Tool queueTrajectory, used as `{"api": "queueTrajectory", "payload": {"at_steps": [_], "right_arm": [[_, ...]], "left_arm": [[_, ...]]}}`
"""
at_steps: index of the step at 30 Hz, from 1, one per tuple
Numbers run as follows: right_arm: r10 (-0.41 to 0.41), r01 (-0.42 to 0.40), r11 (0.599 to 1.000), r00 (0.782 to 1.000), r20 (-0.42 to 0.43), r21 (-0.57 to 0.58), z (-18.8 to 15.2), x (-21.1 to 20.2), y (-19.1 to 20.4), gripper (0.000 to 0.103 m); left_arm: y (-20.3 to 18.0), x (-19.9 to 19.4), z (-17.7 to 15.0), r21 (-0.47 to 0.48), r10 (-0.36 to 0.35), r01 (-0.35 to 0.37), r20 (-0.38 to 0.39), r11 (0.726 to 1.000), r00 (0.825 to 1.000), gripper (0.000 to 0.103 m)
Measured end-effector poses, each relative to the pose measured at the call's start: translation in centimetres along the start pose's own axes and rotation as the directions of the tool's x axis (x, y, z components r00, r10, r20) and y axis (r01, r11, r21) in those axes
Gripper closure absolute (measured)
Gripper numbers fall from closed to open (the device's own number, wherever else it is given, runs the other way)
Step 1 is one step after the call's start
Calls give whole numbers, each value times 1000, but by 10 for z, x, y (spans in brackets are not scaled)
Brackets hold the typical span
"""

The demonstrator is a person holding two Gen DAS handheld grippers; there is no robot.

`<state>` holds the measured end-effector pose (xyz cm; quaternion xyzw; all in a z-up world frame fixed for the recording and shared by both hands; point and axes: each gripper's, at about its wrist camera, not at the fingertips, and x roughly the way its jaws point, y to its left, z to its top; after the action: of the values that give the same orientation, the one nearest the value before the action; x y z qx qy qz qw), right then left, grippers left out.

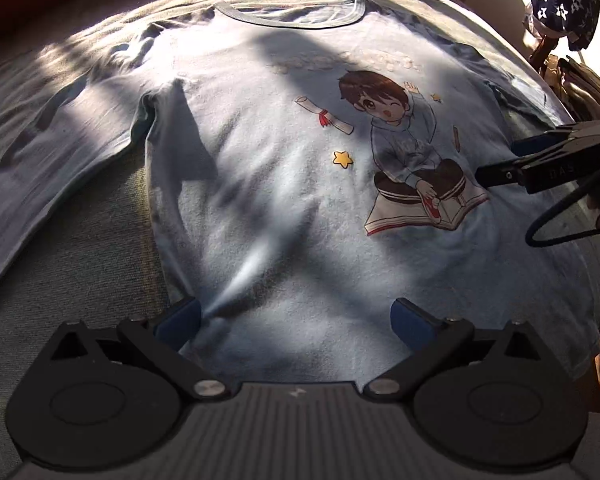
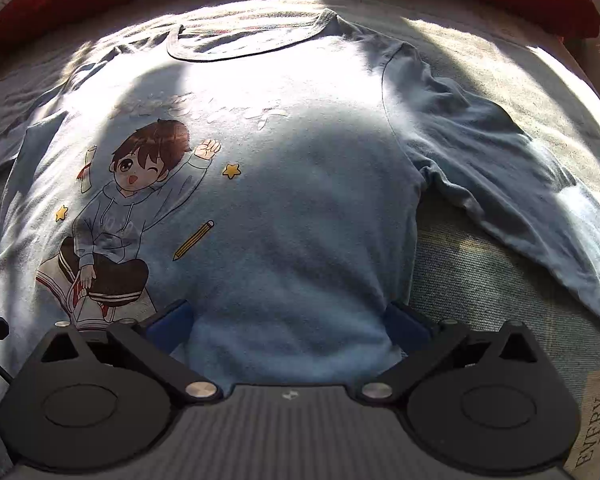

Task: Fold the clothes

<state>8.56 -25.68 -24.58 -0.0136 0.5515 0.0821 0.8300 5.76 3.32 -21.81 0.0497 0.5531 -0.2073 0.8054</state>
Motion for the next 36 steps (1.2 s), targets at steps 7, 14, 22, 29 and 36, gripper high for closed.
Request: {"api": "queueTrajectory", "payload": {"at_steps": [7, 14, 22, 29, 36], "right_arm": [[-56, 56, 998, 998, 4, 15, -1, 6, 7, 0], [-35, 34, 998, 999, -35, -47, -5, -5, 7, 0], [80, -77, 971, 997, 3, -228, -28, -32, 38, 0], [94, -109, 940, 994, -63, -324, -77, -37, 37, 0], [135, -130, 916, 991, -15, -379, -88, -54, 40, 0]], "left_arm": [[-16, 7, -5, 161, -56, 54, 4, 985, 998, 3], [-8, -8, -29, 210, -18, 19, -5, 978, 1000, 3], [-49, -15, -39, 338, -5, -23, 81, 941, 997, 3], [-63, -17, -75, 278, 66, -64, 1, 959, 998, 2], [-86, -20, -60, 272, 82, -101, 80, 957, 993, 2]]}}
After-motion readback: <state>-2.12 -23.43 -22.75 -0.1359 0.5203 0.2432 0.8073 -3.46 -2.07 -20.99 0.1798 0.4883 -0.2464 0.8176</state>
